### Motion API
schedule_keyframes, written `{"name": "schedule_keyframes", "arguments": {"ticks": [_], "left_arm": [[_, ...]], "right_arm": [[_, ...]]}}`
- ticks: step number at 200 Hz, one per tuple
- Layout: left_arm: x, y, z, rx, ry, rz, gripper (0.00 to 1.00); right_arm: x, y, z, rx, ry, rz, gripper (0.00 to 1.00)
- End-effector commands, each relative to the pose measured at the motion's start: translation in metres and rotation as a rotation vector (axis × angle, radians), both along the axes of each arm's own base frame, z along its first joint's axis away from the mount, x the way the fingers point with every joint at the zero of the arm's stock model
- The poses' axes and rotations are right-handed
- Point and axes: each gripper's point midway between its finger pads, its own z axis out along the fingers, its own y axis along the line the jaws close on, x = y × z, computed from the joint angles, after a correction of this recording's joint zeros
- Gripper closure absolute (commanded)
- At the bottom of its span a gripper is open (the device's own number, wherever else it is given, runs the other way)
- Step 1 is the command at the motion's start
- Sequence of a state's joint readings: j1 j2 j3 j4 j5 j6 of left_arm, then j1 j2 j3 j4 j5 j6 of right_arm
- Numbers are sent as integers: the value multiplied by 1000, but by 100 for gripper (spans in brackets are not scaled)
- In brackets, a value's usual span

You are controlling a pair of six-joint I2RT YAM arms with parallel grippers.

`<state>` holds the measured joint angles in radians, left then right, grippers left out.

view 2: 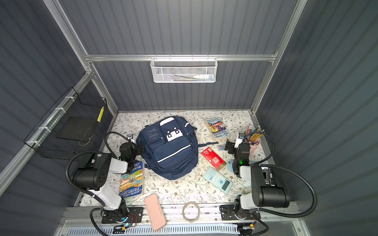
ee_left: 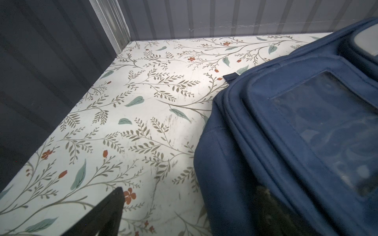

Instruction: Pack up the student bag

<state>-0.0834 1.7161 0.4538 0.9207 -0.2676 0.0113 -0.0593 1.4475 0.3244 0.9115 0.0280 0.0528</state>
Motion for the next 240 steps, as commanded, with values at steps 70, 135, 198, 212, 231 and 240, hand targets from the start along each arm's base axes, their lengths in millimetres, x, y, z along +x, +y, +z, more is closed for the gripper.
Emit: {"name": "schedule_keyframes", "arguments": {"ticks": [70, 135, 198, 212, 231, 240], "left_arm": [[5, 0, 6, -12, -25, 2, 0], [5, 0, 6, -12, -25, 1, 0], [5, -1, 6, -16, -24, -4, 0], [5, 0, 7, -15, -28, -1, 0], [4, 2, 23, -11, -34, 15, 0], [4, 3, 34, -13, -23, 20, 0]], "right_arm": [[3, -1, 9, 8, -29, -3, 1], [3, -1, 9, 10, -30, -3, 1], [3, -1, 9, 9, -29, -2, 1], [3, -1, 10, 9, -34, 2, 1], [0, 5, 21, 2, -55, 36, 1], [-4, 6, 30, 4, -56, 32, 1]]}}
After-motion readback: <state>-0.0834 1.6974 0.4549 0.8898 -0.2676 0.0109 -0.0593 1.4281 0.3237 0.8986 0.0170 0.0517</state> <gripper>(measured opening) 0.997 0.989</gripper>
